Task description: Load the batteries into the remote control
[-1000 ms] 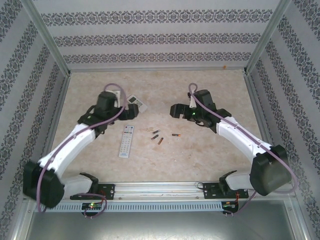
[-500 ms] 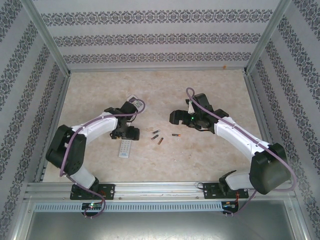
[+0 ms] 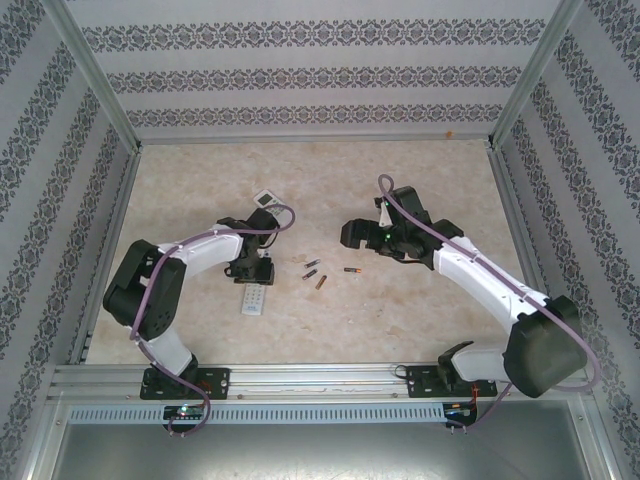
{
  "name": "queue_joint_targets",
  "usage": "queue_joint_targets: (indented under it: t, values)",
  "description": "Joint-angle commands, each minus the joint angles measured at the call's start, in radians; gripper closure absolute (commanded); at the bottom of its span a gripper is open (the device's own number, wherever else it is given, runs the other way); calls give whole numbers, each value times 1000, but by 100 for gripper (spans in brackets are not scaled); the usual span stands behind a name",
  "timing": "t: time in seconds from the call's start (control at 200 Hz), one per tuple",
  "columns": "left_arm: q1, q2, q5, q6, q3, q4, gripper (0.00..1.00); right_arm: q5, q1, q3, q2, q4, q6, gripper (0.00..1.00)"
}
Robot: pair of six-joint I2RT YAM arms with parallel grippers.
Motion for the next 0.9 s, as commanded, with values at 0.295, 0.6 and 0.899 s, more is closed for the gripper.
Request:
queue_joint_targets:
  t: [0.295, 0.6, 0.899]
  values:
    - [169, -341, 751, -477, 112, 871, 77, -351, -11, 179, -88, 298, 194, 2]
    - [178, -233, 870, -992, 182, 1615, 78, -496, 22, 202, -36, 715, 442, 2]
    - [172, -204, 868, -1085, 173, 1747, 78, -507, 60, 303, 51, 702, 423, 8]
